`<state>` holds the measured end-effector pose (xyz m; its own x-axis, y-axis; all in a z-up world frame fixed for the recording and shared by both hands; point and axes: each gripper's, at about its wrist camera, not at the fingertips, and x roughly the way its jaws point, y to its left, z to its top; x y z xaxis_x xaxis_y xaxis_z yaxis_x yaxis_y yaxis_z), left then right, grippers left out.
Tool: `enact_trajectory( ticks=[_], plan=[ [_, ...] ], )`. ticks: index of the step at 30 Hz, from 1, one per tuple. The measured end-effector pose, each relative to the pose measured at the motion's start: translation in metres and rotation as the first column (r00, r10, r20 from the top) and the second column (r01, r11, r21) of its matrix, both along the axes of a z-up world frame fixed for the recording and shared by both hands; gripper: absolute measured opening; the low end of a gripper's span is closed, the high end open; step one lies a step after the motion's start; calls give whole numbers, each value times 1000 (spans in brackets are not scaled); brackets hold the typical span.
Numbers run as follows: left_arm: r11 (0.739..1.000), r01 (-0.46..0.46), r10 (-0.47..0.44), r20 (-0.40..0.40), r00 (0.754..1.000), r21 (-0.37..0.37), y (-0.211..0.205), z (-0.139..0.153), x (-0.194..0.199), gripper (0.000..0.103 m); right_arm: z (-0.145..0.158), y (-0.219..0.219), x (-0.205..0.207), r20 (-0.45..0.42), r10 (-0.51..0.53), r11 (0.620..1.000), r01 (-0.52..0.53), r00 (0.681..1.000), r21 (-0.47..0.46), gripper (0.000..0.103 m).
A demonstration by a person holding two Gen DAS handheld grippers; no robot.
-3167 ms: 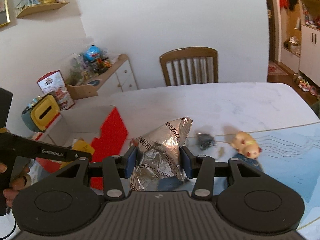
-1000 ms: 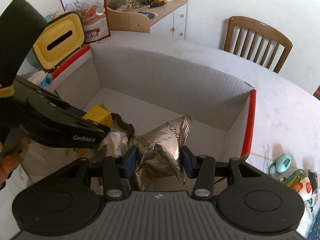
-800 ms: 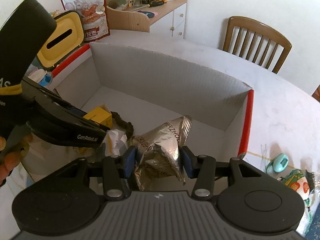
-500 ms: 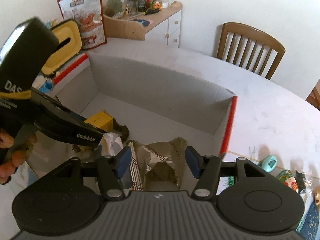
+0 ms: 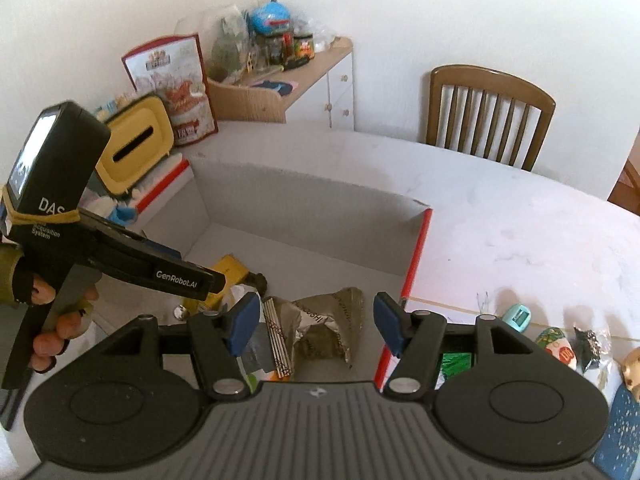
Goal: Organize objects
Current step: 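Lower into the box and open right tool while left tool releases the yellow box, then withdraw both tools from the box back toward the table items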
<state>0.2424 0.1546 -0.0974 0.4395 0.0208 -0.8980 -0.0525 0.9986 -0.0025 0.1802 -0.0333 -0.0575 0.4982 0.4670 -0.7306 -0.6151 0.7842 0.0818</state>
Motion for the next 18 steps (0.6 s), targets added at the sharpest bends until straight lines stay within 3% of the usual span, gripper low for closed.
enact_trajectory(
  ticks=[9, 18],
  plan=[
    [1000, 19, -18, 59, 998, -13, -13, 26, -18, 62, 29, -34, -16, 29, -11, 997, 9, 1000, 81, 65],
    [997, 75, -71, 127, 989, -25, -51, 57, -37, 64, 49, -67, -30, 30, -16, 988, 11, 999, 152, 70]
  ],
)
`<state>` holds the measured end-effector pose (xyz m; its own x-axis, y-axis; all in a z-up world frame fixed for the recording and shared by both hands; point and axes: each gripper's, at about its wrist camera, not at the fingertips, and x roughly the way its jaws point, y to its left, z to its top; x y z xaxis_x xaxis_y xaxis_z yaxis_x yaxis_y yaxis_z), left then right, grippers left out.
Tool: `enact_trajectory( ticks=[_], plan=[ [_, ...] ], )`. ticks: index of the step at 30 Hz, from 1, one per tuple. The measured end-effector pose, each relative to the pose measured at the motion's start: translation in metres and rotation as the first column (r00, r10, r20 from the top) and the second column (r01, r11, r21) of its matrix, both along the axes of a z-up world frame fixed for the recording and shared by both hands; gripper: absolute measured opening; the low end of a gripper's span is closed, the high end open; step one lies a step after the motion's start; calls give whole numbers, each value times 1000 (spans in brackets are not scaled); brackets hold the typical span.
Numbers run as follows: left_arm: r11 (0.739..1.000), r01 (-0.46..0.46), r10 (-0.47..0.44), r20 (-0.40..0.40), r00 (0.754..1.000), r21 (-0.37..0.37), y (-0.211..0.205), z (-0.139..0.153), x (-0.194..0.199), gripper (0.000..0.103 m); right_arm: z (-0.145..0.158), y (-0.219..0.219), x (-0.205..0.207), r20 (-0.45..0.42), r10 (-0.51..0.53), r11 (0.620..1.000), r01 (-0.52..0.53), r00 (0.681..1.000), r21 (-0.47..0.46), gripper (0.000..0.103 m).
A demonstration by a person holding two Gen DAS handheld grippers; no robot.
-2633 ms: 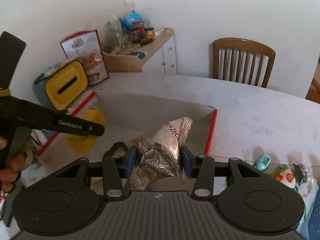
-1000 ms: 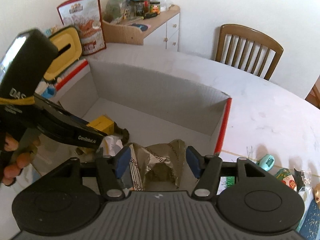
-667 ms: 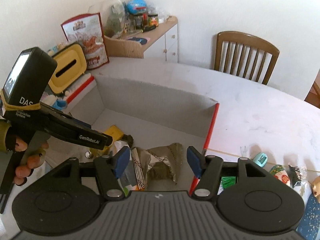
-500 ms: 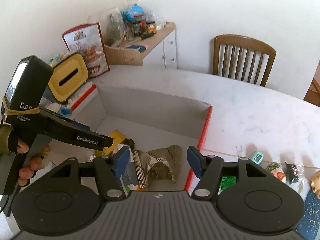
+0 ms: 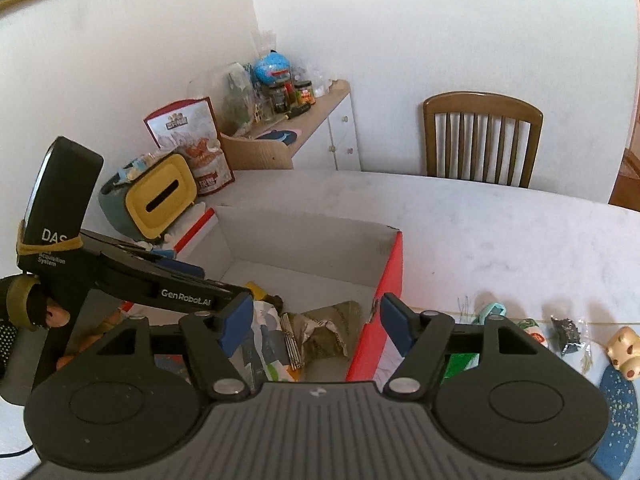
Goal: Organize objects
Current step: 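Withdraw both tools from the box back toward the table items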
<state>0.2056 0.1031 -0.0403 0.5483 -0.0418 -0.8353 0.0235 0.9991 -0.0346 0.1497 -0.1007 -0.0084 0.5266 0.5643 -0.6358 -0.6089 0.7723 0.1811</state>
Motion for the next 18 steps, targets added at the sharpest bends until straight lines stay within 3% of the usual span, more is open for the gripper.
enact_trajectory(
  ticks=[3, 18],
  plan=[
    [1000, 23, -23, 27, 999, -12, -17, 11, -7, 70, 4, -10, -6, 14, 9, 1000, -9, 1000, 2, 70],
    [995, 101, -100, 100, 990, -8, -89, 25, -36, 76, 11, -105, -25, 67, -42, 999, 41, 997, 16, 76]
  ],
)
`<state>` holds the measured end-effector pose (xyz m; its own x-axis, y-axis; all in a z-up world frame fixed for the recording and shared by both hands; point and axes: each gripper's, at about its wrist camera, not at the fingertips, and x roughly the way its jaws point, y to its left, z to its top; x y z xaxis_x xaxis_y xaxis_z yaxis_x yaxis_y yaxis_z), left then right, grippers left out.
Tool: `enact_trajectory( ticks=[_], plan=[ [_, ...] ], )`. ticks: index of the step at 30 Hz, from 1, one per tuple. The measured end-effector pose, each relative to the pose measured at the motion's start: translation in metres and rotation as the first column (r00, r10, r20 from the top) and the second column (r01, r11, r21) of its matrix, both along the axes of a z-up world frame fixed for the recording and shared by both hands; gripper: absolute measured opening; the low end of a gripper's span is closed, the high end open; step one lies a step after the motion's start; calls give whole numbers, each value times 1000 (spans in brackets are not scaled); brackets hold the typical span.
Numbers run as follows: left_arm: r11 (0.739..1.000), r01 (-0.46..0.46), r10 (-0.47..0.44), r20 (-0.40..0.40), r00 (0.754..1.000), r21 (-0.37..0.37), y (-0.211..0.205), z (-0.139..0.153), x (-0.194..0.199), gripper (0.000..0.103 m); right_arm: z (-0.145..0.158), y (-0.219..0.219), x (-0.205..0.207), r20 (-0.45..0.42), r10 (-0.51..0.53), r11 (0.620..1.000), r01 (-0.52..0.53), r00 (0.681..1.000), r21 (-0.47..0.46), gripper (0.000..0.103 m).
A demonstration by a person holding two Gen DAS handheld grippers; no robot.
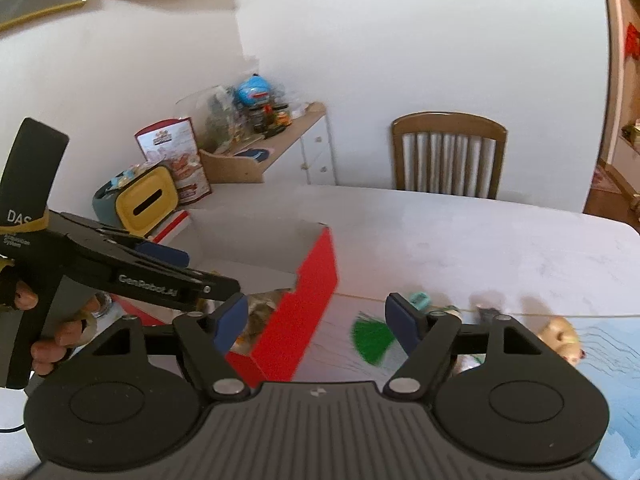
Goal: Organize objects
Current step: 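Withdraw both tools from the box back toward the table items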
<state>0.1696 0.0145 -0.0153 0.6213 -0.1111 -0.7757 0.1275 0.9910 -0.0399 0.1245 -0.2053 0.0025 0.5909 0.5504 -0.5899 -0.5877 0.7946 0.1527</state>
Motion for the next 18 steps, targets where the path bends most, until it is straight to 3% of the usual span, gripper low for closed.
enact_trajectory(
  ticks=[18],
  plan=[
    [998, 51, -51, 17, 999, -37, -80, -17, -8, 94, -27, -125, 12, -53, -166, 986, 167, 985, 12, 82]
  ],
)
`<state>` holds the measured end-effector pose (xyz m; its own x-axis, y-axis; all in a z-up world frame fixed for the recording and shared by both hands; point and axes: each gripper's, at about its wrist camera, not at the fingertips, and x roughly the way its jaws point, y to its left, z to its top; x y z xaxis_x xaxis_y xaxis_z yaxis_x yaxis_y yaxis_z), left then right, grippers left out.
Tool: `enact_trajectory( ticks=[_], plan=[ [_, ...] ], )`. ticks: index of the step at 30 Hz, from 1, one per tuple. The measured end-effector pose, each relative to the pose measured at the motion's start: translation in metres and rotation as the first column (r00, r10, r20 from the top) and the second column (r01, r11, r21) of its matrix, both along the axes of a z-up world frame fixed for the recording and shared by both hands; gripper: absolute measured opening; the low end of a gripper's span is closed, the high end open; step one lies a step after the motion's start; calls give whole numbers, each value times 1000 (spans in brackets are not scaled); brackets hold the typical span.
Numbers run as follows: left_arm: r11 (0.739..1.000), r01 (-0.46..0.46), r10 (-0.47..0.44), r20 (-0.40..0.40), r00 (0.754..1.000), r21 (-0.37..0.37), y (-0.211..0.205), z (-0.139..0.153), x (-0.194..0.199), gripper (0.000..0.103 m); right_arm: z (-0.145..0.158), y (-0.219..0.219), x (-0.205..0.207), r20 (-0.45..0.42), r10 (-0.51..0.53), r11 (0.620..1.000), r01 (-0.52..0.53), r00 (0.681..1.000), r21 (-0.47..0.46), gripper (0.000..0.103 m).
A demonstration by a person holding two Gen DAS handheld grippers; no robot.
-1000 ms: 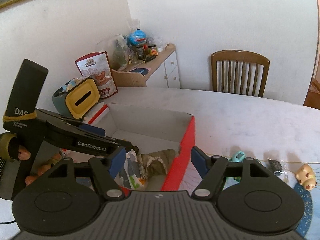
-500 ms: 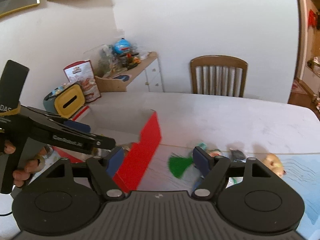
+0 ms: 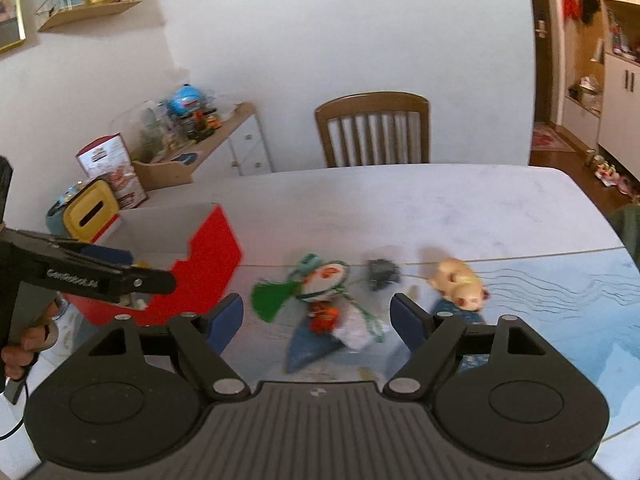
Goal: Organize objects
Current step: 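Withdraw both tools from the box back toward the table items, then grasp the yellow toy pig with right tool while left tool grasps the green-tasseled pouch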
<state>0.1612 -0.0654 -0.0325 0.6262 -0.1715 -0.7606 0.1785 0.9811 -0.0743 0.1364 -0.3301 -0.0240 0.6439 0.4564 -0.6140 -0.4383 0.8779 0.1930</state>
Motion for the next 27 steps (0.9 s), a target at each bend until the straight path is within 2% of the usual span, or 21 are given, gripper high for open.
enact_trajectory(
  ticks=[5, 17, 27],
  plan=[
    [1000, -6, 6, 2, 1000, -2, -17, -10, 5, 102, -11, -29, 14, -21, -48, 999, 48, 999, -1, 82],
    [1000, -21, 20, 27, 999, 5, -54, -30, 39, 102, -37, -67, 58, -34, -83, 996, 81, 996, -43, 83],
    [999, -27, 27, 0, 1000, 22, -75, -56, 85, 102, -66, -74, 103, -59, -56, 995, 51, 997, -86, 83]
  ],
)
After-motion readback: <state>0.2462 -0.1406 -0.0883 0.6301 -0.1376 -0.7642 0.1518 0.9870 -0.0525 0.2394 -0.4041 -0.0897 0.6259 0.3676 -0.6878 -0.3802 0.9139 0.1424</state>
